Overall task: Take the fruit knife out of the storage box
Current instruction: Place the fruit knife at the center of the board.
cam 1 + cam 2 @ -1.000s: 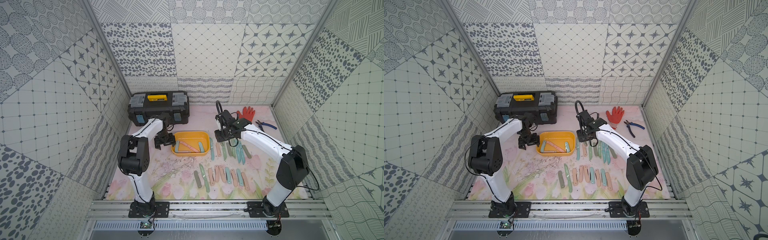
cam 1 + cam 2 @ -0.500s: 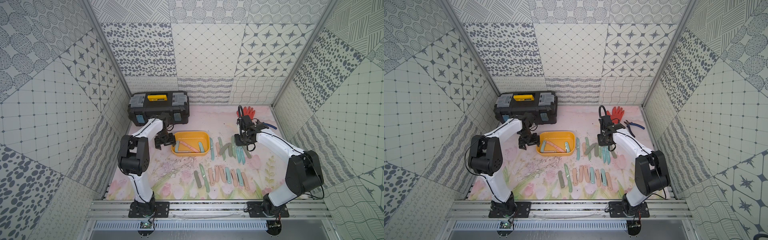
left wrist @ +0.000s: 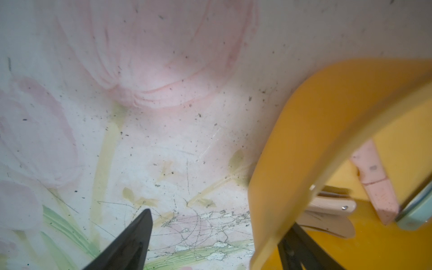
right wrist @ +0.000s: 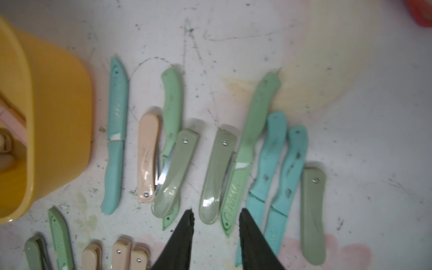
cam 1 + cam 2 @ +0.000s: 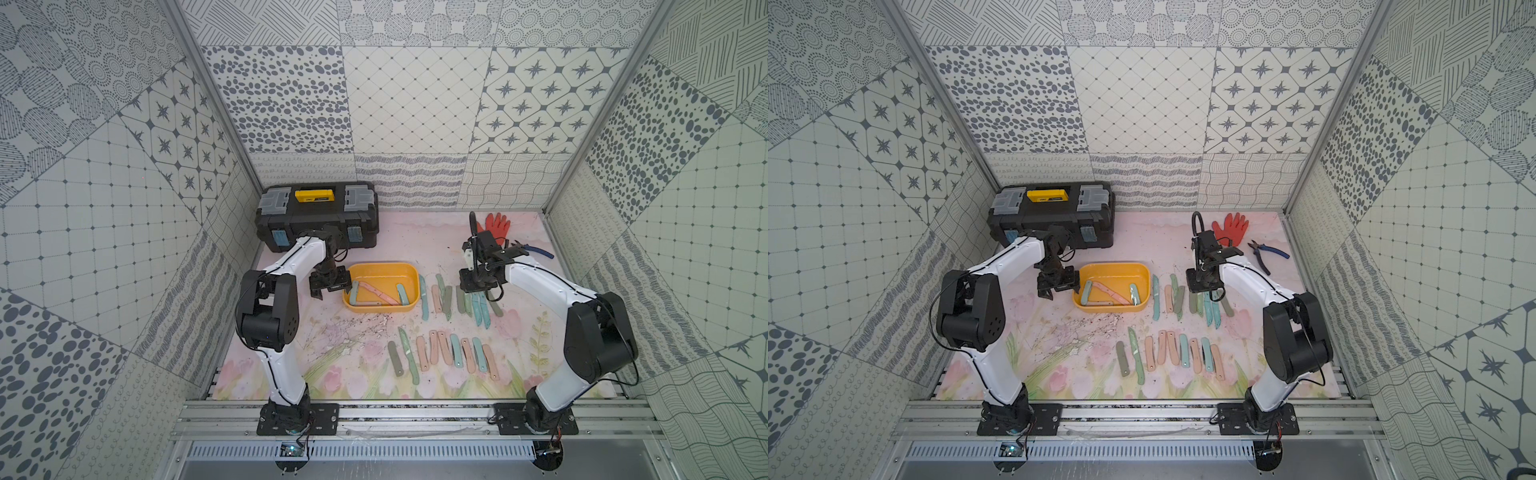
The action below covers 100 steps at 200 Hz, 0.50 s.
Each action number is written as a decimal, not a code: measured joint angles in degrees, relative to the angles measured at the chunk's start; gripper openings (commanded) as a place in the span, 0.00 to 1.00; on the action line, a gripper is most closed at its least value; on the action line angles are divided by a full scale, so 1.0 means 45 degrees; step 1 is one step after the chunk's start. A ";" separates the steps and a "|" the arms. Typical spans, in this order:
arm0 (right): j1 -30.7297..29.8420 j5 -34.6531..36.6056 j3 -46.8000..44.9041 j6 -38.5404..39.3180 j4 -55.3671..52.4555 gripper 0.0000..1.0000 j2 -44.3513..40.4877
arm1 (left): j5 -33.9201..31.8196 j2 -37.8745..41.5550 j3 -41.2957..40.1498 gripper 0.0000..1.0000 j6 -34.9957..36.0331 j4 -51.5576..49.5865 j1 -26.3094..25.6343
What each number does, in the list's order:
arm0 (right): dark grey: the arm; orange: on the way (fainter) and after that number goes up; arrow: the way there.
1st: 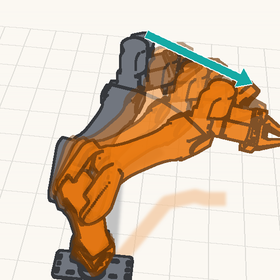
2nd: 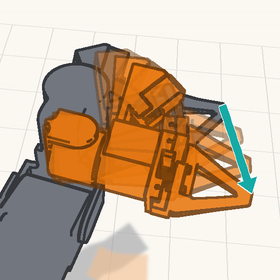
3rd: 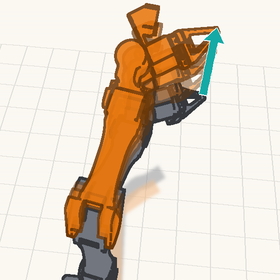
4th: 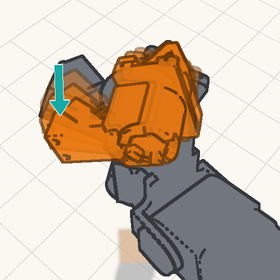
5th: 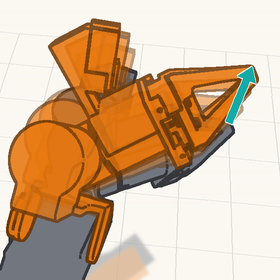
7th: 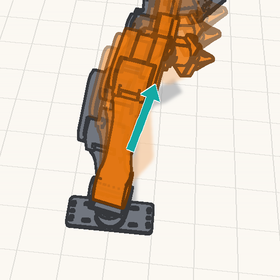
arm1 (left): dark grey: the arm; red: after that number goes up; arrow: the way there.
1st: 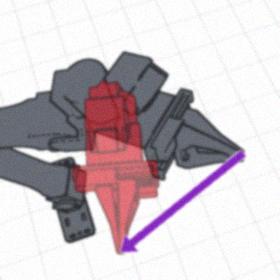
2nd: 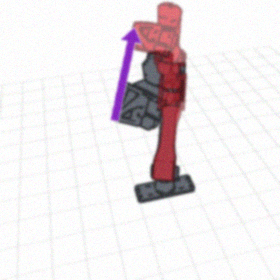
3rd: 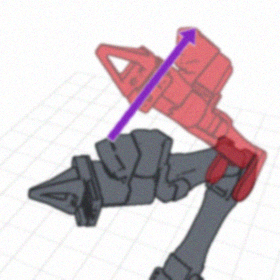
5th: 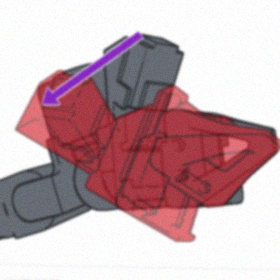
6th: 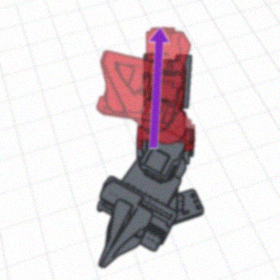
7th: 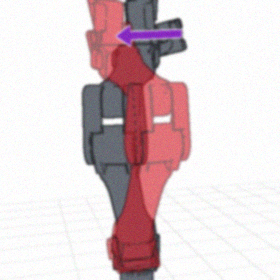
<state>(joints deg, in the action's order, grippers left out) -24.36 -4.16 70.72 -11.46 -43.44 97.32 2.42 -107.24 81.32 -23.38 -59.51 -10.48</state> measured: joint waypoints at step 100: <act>-0.1146 -0.0311 0.0335 -0.2176 0.0248 0.49 0.1360 | -0.0005 0.0000 0.0000 0.81 0.0000 0.0000 0.0000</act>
<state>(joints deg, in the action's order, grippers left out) -29.52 -5.56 72.23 -21.26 -42.33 103.44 2.39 -107.24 81.32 -23.38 -59.51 -10.48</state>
